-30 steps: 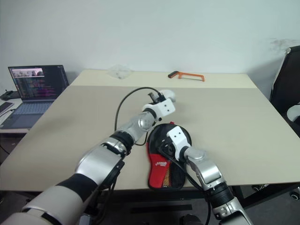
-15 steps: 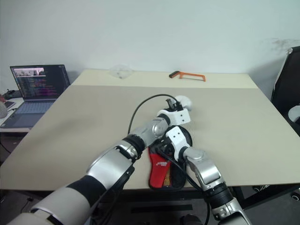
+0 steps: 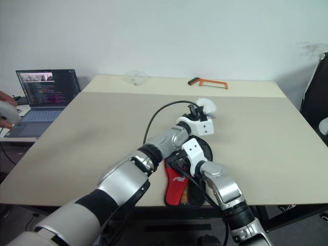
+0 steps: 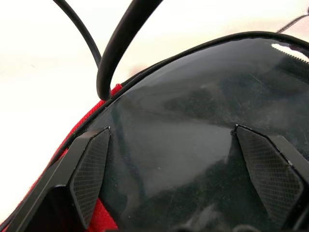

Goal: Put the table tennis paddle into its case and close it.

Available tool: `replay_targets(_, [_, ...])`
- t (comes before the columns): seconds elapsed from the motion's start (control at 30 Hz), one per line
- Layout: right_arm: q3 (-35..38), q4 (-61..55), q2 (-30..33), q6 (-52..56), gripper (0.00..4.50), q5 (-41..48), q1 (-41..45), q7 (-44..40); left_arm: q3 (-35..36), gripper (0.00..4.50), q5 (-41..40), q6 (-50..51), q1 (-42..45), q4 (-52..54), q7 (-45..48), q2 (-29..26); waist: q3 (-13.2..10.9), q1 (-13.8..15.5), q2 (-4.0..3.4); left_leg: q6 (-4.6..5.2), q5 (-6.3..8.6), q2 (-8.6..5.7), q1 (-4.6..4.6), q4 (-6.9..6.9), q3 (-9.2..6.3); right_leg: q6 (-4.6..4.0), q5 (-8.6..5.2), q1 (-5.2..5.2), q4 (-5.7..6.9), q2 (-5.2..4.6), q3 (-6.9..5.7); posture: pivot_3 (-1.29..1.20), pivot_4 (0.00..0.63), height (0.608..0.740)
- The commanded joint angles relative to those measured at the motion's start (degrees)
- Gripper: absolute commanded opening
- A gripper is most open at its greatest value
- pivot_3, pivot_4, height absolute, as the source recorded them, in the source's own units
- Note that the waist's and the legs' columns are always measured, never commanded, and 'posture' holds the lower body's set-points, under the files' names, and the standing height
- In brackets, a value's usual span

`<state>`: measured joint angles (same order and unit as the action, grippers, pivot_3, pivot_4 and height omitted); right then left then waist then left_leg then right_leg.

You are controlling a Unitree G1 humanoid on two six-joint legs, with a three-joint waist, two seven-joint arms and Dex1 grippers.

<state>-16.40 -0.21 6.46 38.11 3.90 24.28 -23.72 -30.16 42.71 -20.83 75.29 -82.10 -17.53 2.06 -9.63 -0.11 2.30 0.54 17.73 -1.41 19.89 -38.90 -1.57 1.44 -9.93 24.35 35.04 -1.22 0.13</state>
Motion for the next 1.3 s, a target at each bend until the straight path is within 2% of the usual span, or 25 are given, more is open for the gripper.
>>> replay_targets(0.03, [-2.12, 4.21, -0.29, 5.02, 4.50, 0.08, -2.48, -0.70, -0.79, 0.13, 0.42, -5.31, 4.37, 3.33, -2.53, 3.42, 0.00, 0.08, 0.00, 0.00, 0.00, 0.00, 0.00, 0.00, -0.01, 0.01, -0.01, 0.00, -0.01, 0.00, -0.01, 0.00, 0.150, 0.740])
replay_targets(0.2, [-1.90, 4.39, -0.45, 5.09, 4.50, 0.05, -2.48, -0.70, -0.24, 0.13, -0.50, -7.99, 3.42, 3.37, -1.73, 3.97, 0.00, 0.14, -0.01, 0.00, 0.00, -0.03, 0.02, 0.00, -0.05, 0.03, -0.02, -0.01, -0.02, -0.02, -0.06, 0.00, 0.150, 0.740])
replay_targets(0.3, [-1.72, 4.59, -0.50, 5.10, 4.50, 0.09, -2.45, -0.71, 0.95, 0.13, -1.90, -7.22, 2.33, 3.06, 2.06, 3.88, 0.00, 0.14, -0.01, 0.00, 0.00, -0.04, 0.03, 0.00, -0.07, 0.03, -0.02, -0.01, -0.02, -0.02, -0.09, 0.00, 0.150, 0.740])
replay_targets(0.4, [-1.43, 4.93, -0.51, 5.03, 4.50, 0.15, -2.34, -0.81, 4.48, 0.13, -5.66, -1.14, 0.96, 2.27, 15.32, 3.82, 0.00, 0.10, -0.01, 0.00, 0.00, -0.04, 0.02, 0.01, -0.05, 0.02, -0.03, -0.01, -0.02, 0.00, -0.12, 0.00, 0.150, 0.740])
replay_targets(0.53, [-1.18, 5.35, -0.55, 4.97, 4.50, 0.17, -2.11, -1.08, 8.78, 0.13, -10.44, -0.77, -0.52, 2.60, 28.60, 2.87, 0.00, -0.06, -0.02, 0.00, 0.00, -0.03, 0.01, 0.00, -0.04, 0.01, -0.04, -0.02, -0.01, 0.03, -0.14, 0.00, 0.150, 0.740])
replay_targets(0.57, [-1.14, 5.47, -0.52, 4.95, 4.50, 0.16, -2.04, -1.18, 10.08, 0.84, -11.95, -0.65, -0.87, 2.71, 32.51, 2.63, 0.01, -0.09, -0.03, 0.01, 0.00, -0.02, 0.00, 0.00, -0.04, 0.00, -0.04, -0.02, -0.01, 0.03, -0.15, 0.00, 0.150, 0.740])
replay_targets(0.6, [-1.09, 5.59, -0.48, 4.90, 4.50, 0.15, -1.98, -1.29, 10.99, 1.03, -13.03, -0.45, -1.17, 2.80, 35.96, 2.37, 0.01, -0.12, -0.03, 0.01, 0.00, -0.01, 0.00, 0.00, -0.05, 0.00, -0.04, -0.02, -0.01, 0.04, -0.15, 0.00, 0.150, 0.740])
replay_targets(0.77, [-0.59, 6.36, -0.44, 4.84, 4.50, 0.23, -1.70, -1.74, 15.09, 2.75, -17.82, 1.16, -2.59, 3.37, 49.51, 0.03, 0.04, -0.44, -0.08, 0.01, 0.00, 0.02, -0.03, 0.00, -0.05, -0.01, -0.05, -0.06, 0.00, 0.06, -0.15, 0.00, 0.150, 0.740])
replay_targets(0.8, [-0.51, 6.53, -0.44, 4.85, 4.50, 0.27, -1.63, -1.81, 15.59, 3.27, -18.43, 1.31, -2.86, 3.51, 51.12, -0.42, 0.04, -0.49, -0.08, 0.01, 0.00, 0.02, -0.03, 0.00, -0.05, -0.01, -0.05, -0.06, 0.00, 0.06, -0.15, 0.00, 0.150, 0.740])
replay_targets(0.93, [-0.70, 7.22, -0.54, 4.66, 4.50, 0.28, -1.27, -2.16, 16.74, 4.49, -19.74, 2.05, -3.23, 3.99, 54.20, -2.28, 0.06, -1.38, -0.11, 0.02, 0.00, 0.05, -0.04, 0.00, -0.05, -0.01, -0.04, -0.06, 0.01, 0.06, -0.12, 0.00, 0.150, 0.740])
replay_targets(1.07, [-0.17, 7.24, -0.72, 5.06, 4.50, 0.66, -1.36, -2.28, 19.77, 4.49, -22.79, 1.73, -2.23, 4.74, 56.30, -4.42, 0.07, -1.56, -0.12, 0.02, 0.00, 0.07, -0.05, 0.00, -0.08, -0.01, -0.04, -0.06, 0.02, 0.06, -0.13, 0.00, 0.150, 0.740])
replay_targets(1.3, [-0.31, 4.81, 2.24, 6.35, 4.50, 1.62, -2.06, -5.50, 25.60, 4.49, -30.38, 4.09, -0.30, 6.68, 74.38, -10.99, 0.07, -1.59, -0.13, 0.02, 0.00, 0.06, -0.05, 0.00, -0.11, -0.02, -0.05, -0.06, 0.03, 0.09, -0.16, 0.00, 0.150, 0.740])
